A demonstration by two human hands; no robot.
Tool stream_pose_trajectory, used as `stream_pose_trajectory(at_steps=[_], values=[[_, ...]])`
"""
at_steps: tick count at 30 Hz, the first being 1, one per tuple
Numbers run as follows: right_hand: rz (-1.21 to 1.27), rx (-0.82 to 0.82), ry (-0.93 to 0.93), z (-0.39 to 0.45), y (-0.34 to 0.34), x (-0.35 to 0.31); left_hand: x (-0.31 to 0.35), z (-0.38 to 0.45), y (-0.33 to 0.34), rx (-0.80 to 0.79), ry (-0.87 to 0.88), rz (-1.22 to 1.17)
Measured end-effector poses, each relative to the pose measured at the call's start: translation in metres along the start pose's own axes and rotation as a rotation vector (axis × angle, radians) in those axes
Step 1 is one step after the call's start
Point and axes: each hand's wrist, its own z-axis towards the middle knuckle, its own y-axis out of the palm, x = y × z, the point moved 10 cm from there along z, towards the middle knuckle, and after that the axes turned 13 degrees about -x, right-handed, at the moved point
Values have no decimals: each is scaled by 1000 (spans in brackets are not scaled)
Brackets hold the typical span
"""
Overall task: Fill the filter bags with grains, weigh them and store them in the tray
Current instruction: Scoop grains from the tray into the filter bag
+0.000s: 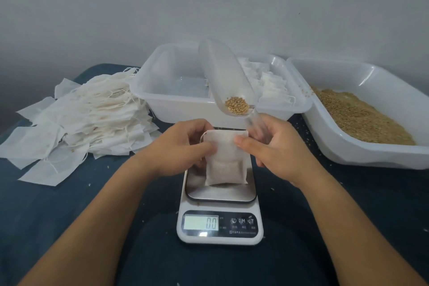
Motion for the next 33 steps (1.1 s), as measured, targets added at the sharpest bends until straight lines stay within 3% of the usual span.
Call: stream_pose_trajectory(at_steps=[4, 10, 16, 33], values=[[-47, 33, 98, 1, -2, 13, -3, 0, -15, 142, -19, 260], [-43, 208, 102, 0, -24, 19, -13, -4, -45, 394, -62, 267], [-57, 408, 38, -7, -44, 15, -18, -19, -70, 647, -87, 109], [-55, 454, -15, -9, -48, 15, -21, -19, -70, 635, -89, 7]])
